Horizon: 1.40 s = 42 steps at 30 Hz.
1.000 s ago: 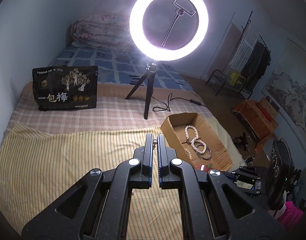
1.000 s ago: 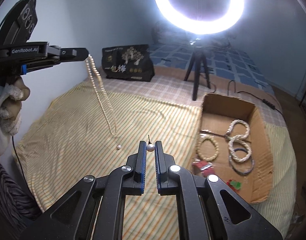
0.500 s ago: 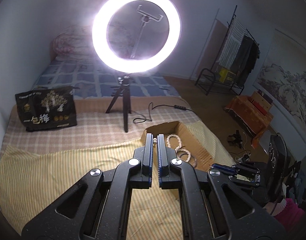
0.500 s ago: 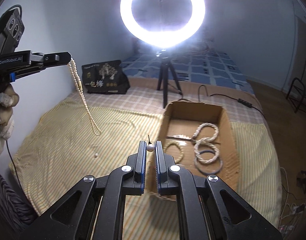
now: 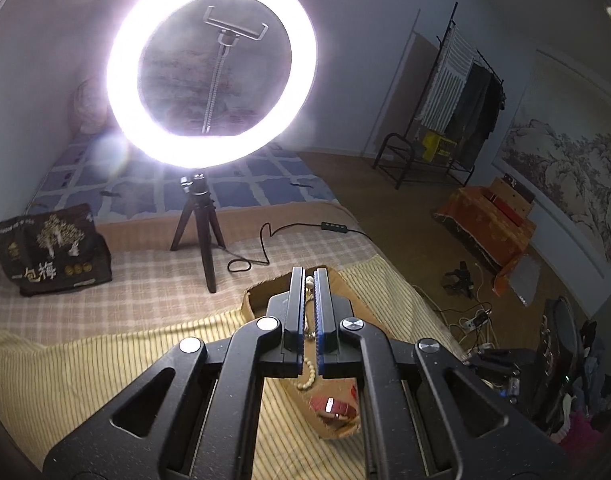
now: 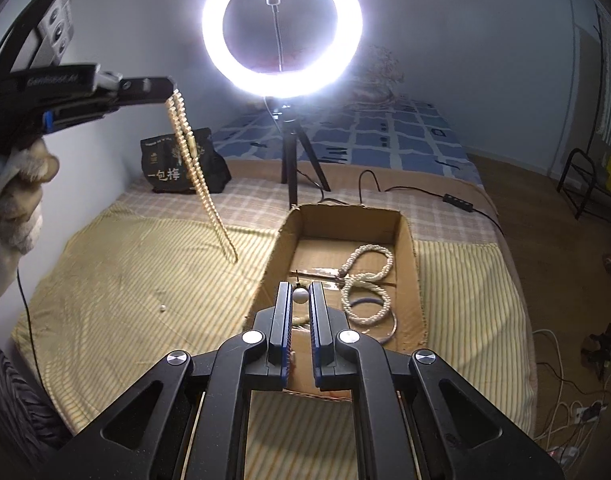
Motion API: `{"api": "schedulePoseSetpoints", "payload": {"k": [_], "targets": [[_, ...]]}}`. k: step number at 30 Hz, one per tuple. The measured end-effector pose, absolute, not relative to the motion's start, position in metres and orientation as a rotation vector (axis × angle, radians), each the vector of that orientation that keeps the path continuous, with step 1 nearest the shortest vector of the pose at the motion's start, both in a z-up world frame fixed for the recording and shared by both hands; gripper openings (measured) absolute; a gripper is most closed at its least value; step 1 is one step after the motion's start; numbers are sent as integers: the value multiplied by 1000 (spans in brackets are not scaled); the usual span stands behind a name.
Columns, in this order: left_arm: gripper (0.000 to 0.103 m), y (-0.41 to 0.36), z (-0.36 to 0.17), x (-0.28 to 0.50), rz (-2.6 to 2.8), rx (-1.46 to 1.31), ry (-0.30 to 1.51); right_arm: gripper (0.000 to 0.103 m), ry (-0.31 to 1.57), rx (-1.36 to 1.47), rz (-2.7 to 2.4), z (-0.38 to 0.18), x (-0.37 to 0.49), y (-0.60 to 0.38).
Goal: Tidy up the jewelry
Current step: 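Lift the pearl necklace with both grippers and carry it over the box, then lower the necklace into the box and open both grippers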
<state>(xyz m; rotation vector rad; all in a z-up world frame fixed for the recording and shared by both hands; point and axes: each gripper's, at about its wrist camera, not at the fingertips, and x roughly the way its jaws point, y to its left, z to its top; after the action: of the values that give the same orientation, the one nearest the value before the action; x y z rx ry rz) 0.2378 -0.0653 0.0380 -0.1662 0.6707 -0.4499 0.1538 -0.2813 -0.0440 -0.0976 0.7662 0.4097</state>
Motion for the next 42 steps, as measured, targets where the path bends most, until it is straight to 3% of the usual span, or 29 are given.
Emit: {"api": "schedulePoseSetpoints", "payload": {"k": [42], "targets": [[2,-142,-41,330,-430,-116,823,7,937,-2,375,-94,205,-304]]}}
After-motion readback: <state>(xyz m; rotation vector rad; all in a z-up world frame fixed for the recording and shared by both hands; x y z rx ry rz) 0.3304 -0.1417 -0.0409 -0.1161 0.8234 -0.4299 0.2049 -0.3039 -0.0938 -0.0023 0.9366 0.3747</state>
